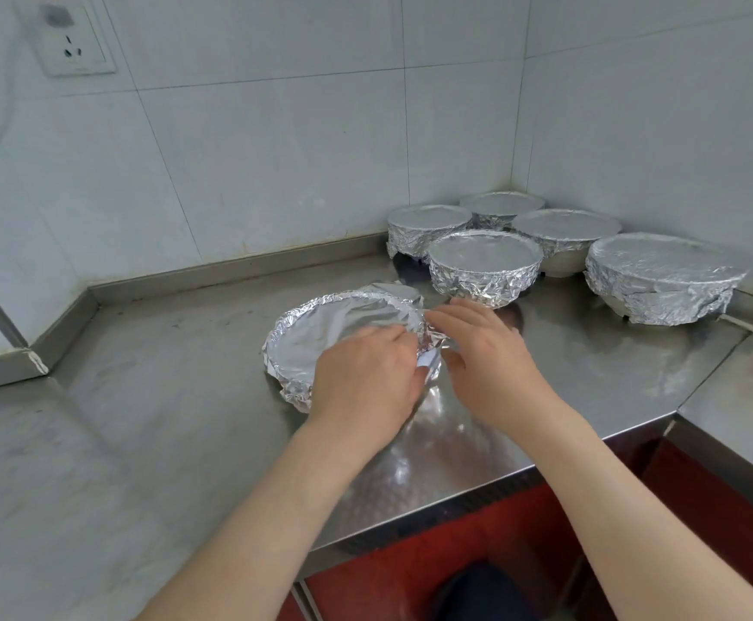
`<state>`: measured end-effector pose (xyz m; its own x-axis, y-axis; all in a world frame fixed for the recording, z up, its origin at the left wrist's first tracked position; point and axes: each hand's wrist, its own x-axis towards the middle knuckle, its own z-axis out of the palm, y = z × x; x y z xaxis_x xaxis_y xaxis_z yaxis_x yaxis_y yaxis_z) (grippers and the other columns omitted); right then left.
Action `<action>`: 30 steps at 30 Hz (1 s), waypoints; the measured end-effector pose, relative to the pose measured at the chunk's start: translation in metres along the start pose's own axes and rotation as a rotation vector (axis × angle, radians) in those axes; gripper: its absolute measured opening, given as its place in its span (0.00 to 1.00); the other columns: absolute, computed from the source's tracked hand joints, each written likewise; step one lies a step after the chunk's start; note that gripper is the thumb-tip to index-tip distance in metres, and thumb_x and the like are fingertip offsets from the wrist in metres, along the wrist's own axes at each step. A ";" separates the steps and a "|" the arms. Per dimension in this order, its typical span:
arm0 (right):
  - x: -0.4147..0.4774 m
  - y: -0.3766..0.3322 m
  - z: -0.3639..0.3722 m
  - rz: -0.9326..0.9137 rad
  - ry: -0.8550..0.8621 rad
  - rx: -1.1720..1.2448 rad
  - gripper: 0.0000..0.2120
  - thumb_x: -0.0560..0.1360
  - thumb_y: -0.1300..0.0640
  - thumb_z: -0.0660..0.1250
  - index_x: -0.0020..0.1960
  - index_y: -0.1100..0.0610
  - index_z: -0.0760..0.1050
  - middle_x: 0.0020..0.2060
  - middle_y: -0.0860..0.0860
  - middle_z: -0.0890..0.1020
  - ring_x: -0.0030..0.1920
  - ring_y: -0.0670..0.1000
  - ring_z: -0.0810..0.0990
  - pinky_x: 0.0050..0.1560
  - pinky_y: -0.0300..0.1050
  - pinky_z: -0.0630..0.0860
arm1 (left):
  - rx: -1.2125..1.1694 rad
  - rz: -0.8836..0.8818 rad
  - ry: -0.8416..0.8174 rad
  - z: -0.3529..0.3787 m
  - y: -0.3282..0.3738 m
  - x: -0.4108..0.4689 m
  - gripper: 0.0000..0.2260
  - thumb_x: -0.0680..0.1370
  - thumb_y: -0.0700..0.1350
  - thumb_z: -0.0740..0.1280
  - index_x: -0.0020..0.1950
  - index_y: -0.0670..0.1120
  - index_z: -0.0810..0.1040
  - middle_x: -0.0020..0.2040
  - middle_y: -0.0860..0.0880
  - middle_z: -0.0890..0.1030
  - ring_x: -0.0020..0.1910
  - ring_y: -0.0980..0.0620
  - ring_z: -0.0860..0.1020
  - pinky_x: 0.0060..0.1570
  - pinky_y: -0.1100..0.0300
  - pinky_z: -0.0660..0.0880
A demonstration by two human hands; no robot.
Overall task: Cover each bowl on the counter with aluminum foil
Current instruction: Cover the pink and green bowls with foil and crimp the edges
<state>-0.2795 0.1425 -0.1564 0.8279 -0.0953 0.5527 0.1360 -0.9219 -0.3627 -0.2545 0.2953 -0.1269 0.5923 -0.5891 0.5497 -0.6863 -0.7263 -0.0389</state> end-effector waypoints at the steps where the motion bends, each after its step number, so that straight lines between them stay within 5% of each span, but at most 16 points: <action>1: 0.002 0.002 0.001 -0.022 0.006 0.012 0.23 0.71 0.69 0.67 0.64 0.56 0.77 0.61 0.51 0.80 0.64 0.57 0.75 0.55 0.61 0.75 | 0.001 -0.011 0.009 0.000 0.000 -0.001 0.08 0.78 0.54 0.62 0.48 0.51 0.76 0.49 0.54 0.80 0.51 0.51 0.77 0.35 0.59 0.61; 6: 0.009 0.006 0.001 0.052 0.060 0.128 0.14 0.73 0.66 0.67 0.53 0.52 0.82 0.44 0.52 0.86 0.47 0.59 0.82 0.46 0.56 0.78 | 0.055 0.022 0.055 0.008 -0.006 -0.005 0.09 0.73 0.49 0.69 0.35 0.50 0.72 0.33 0.54 0.78 0.33 0.49 0.77 0.27 0.63 0.56; 10: 0.001 -0.007 0.019 0.203 0.133 0.302 0.13 0.73 0.67 0.63 0.45 0.54 0.82 0.33 0.48 0.83 0.36 0.52 0.78 0.39 0.47 0.73 | 0.031 0.000 0.063 0.006 -0.005 -0.004 0.13 0.74 0.49 0.67 0.34 0.52 0.66 0.30 0.53 0.76 0.30 0.50 0.75 0.26 0.62 0.52; 13: -0.008 -0.025 0.029 0.373 0.170 0.574 0.15 0.72 0.69 0.58 0.41 0.55 0.79 0.27 0.44 0.76 0.30 0.43 0.71 0.34 0.40 0.67 | 0.063 -0.006 0.051 0.011 -0.005 -0.004 0.10 0.76 0.51 0.64 0.35 0.50 0.72 0.31 0.54 0.77 0.31 0.50 0.77 0.26 0.62 0.57; 18: -0.017 -0.057 0.029 0.523 0.178 1.054 0.24 0.75 0.70 0.51 0.49 0.49 0.81 0.42 0.43 0.85 0.47 0.44 0.82 0.50 0.41 0.76 | 0.047 -0.004 0.059 0.015 -0.009 -0.003 0.10 0.77 0.51 0.63 0.36 0.50 0.72 0.32 0.52 0.78 0.31 0.48 0.77 0.27 0.61 0.58; 22: -0.020 -0.063 0.022 0.668 0.143 1.276 0.22 0.79 0.67 0.52 0.57 0.46 0.77 0.54 0.42 0.83 0.54 0.39 0.80 0.53 0.35 0.76 | -0.046 -0.031 -0.002 0.011 -0.008 -0.002 0.11 0.78 0.52 0.58 0.40 0.49 0.73 0.39 0.52 0.80 0.42 0.48 0.78 0.33 0.57 0.64; 25: -0.018 -0.060 0.016 0.742 0.145 1.247 0.21 0.82 0.57 0.55 0.74 0.51 0.65 0.72 0.44 0.68 0.70 0.44 0.68 0.71 0.44 0.64 | -0.181 -0.161 0.060 -0.006 -0.014 -0.001 0.16 0.77 0.57 0.57 0.51 0.51 0.81 0.51 0.53 0.83 0.53 0.49 0.78 0.48 0.55 0.74; 27: -0.014 -0.060 0.014 0.775 0.150 1.207 0.22 0.82 0.52 0.55 0.76 0.49 0.61 0.74 0.42 0.64 0.72 0.44 0.63 0.71 0.41 0.59 | -0.229 -0.297 0.118 -0.016 -0.036 0.004 0.14 0.78 0.56 0.61 0.59 0.53 0.80 0.60 0.53 0.80 0.60 0.48 0.75 0.56 0.56 0.71; 30: -0.006 -0.065 0.017 0.786 0.140 1.154 0.24 0.82 0.48 0.55 0.77 0.50 0.59 0.76 0.43 0.60 0.75 0.44 0.58 0.75 0.45 0.54 | -0.184 -0.485 -0.044 -0.018 -0.081 0.015 0.15 0.78 0.50 0.64 0.64 0.53 0.78 0.70 0.51 0.72 0.68 0.48 0.69 0.64 0.57 0.64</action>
<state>-0.2840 0.2094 -0.1492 0.8444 -0.5345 -0.0355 0.0900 0.2069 -0.9742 -0.1978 0.3520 -0.1004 0.8752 -0.2172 0.4322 -0.3887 -0.8476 0.3612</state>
